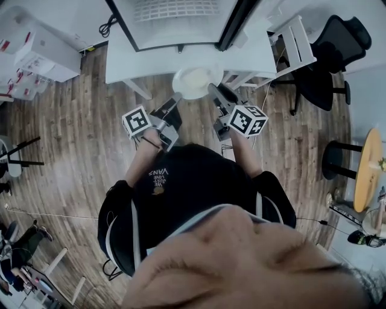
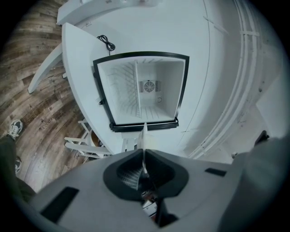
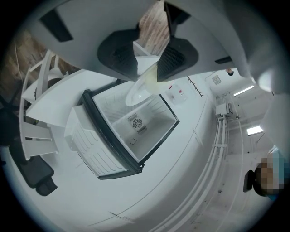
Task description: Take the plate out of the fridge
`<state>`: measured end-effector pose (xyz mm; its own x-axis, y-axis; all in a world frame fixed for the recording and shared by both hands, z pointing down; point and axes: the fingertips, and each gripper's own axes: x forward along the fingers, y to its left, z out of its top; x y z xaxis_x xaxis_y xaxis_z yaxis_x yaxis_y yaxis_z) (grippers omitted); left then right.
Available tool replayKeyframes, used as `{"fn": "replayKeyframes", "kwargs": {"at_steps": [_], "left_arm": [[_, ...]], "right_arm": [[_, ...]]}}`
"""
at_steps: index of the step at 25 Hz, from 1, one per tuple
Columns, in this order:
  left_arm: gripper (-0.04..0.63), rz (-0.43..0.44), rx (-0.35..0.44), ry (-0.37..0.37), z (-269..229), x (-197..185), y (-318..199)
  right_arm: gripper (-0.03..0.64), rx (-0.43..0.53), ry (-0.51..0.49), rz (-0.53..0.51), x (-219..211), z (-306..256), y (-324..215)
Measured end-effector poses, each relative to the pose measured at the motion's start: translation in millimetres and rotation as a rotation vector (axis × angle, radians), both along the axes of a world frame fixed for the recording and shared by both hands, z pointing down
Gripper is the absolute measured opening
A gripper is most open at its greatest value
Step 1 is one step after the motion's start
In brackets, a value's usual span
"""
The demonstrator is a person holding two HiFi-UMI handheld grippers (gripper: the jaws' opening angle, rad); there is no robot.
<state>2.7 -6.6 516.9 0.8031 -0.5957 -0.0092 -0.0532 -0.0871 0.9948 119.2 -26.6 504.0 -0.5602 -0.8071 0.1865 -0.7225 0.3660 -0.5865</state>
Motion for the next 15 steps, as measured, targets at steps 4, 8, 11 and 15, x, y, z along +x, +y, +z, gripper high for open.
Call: {"fn": "replayKeyframes", "kwargs": {"at_steps": [4, 8, 11, 15], "left_arm": [[0.031, -0.022, -0.014, 0.000, 2, -2, 7], [0.031, -0.042, -0.012, 0.001, 4, -5, 19], [0.031, -0.054, -0.006, 0.004, 3, -7, 26], [0.031, -0.063, -0.011, -0.001, 2, -7, 34]], "right_arm": [[0.143, -0.008, -0.002, -0.022, -2, 2, 4], [0.143, -0.001, -0.001, -0.044, -6, 2, 13], [0.143, 0.000, -0.002, -0.057, -7, 1, 20], [0.143, -0.003, -0.001, -0.070, -8, 2, 27]]}}
